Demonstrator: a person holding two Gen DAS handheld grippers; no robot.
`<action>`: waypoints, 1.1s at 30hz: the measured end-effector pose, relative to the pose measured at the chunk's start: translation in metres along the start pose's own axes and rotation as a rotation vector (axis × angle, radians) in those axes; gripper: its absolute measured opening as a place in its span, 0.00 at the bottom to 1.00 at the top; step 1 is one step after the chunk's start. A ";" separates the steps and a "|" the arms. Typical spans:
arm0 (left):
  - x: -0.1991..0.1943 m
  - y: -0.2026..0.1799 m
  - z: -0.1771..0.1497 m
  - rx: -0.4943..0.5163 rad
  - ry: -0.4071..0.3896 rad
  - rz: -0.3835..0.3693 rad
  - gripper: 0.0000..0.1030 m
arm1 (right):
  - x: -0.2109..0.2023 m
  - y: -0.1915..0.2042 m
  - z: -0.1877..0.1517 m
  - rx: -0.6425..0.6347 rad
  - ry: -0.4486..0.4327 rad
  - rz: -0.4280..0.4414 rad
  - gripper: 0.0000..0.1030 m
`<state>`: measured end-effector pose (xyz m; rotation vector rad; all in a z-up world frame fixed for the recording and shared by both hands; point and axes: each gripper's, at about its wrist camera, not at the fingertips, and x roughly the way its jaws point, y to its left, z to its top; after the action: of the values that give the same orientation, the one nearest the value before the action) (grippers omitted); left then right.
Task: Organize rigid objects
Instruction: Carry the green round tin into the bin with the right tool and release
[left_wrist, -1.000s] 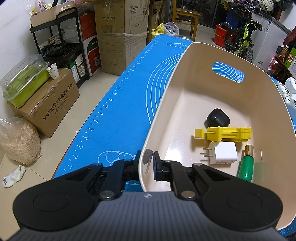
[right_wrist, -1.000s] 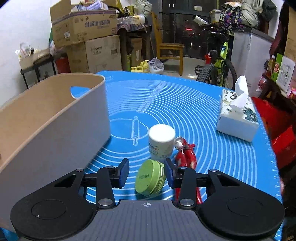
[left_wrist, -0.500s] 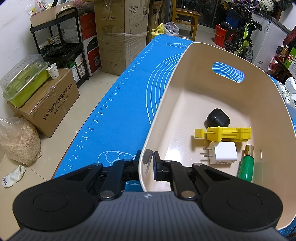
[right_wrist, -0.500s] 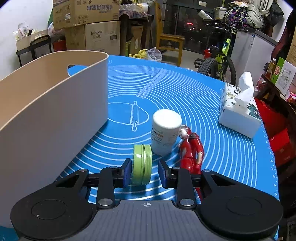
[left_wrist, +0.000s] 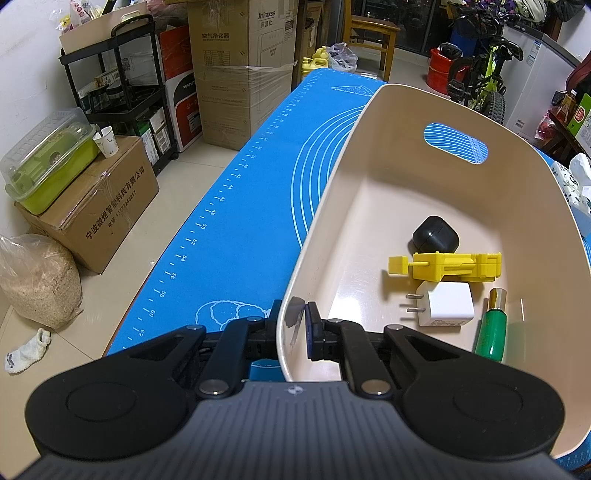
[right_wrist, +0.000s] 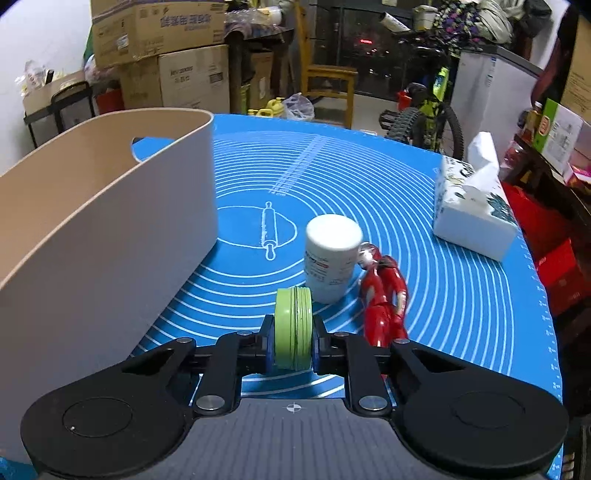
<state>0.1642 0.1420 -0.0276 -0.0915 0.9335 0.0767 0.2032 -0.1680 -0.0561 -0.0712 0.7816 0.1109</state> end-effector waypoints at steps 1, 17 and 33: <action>0.000 0.000 0.000 -0.001 0.001 0.000 0.13 | -0.004 -0.001 0.000 0.003 -0.007 -0.006 0.27; 0.001 0.001 0.000 -0.004 0.002 -0.001 0.13 | -0.086 0.046 0.050 0.002 -0.206 0.123 0.27; 0.001 0.001 0.000 -0.004 0.002 0.000 0.13 | -0.062 0.137 0.041 -0.159 -0.050 0.252 0.27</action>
<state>0.1647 0.1435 -0.0284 -0.0956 0.9358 0.0781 0.1707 -0.0322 0.0133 -0.1196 0.7283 0.4130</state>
